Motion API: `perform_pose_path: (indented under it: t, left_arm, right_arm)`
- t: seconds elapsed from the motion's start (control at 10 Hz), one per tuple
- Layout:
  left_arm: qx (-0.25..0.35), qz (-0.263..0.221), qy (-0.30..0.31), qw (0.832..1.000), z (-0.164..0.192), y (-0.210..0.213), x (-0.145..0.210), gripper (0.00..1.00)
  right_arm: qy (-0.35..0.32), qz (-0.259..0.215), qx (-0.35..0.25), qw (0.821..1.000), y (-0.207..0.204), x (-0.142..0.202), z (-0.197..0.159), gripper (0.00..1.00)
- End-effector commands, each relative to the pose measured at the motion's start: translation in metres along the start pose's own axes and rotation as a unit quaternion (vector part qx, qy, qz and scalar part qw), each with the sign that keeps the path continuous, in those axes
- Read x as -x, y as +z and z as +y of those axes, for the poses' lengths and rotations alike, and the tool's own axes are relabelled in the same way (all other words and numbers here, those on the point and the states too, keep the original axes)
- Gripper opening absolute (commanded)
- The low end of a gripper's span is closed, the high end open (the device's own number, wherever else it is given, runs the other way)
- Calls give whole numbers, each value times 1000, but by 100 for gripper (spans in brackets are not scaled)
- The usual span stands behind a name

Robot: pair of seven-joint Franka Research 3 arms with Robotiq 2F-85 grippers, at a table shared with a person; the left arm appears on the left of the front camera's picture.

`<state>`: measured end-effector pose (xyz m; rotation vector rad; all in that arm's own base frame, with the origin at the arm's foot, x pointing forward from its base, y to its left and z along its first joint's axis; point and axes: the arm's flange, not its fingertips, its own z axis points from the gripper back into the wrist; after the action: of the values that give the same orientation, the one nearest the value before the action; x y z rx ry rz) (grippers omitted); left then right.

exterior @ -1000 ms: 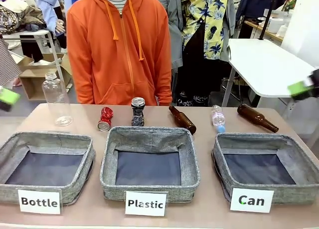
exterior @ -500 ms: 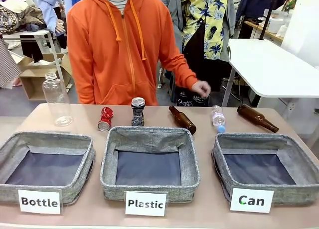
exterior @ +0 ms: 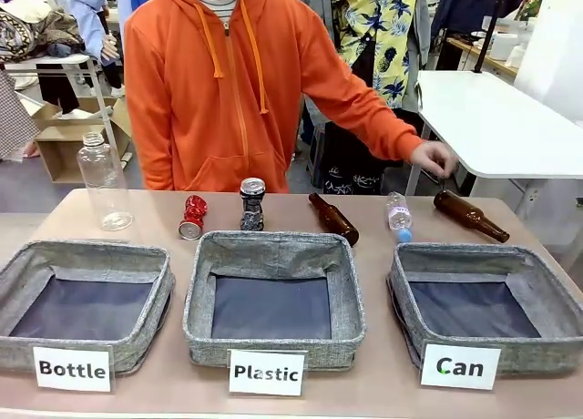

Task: Sort the can waste into the basket.
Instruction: Pick up the can waste from the table and place it in the right Fabric basket.

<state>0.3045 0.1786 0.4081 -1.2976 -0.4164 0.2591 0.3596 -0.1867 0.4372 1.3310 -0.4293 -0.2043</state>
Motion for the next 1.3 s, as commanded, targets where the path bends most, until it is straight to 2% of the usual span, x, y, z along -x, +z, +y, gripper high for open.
perform_pose_path:
  t: [0.0, 0.2, 0.4, 0.5, 0.6, 0.7, 0.8, 0.9, 1.0, 1.1, 1.2]
  left_arm:
    - [1, 8, -15, 1000, 1, 4, 2, 100]
    - [2, 6, 1, 1000, 2, -1, -7, 100]
    - [-94, 101, -58, 989, -36, -51, -15, 100]
    - [-167, 140, -87, 972, -57, -92, -13, 100]
    - [-236, 190, -111, 947, -70, -136, -12, 100]
    - [-309, 197, -123, 922, -75, -184, -10, 100]
    - [-351, 206, -127, 905, -72, -220, -8, 100]
    - [-363, 177, -143, 904, -71, -238, -8, 100]
    - [-311, 131, -116, 934, -81, -222, -22, 100]
    - [-332, 188, -148, 912, -85, -240, 8, 100]
    - [-332, 188, -148, 912, -85, -240, 8, 100]
  right_arm:
    - [16, 6, 1, 1000, 2, 1, -1, 100]
    - [16, 6, 1, 1000, 2, 1, -1, 100]
    - [16, 6, 1, 1000, 2, 1, -1, 100]
    - [16, 6, 1, 1000, 2, 1, -1, 100]
    - [16, 6, 1, 1000, 2, 1, -1, 100]
    - [16, 6, 1, 1000, 2, 1, -1, 100]
    - [16, 6, 1, 1000, 2, 1, -1, 100]
    - [16, 6, 1, 1000, 2, 1, -1, 100]
    - [16, 6, 1, 1000, 2, 1, -1, 100]
    - [16, 6, 1, 1000, 2, 1, -1, 100]
    - [16, 6, 1, 1000, 2, 1, -1, 100]
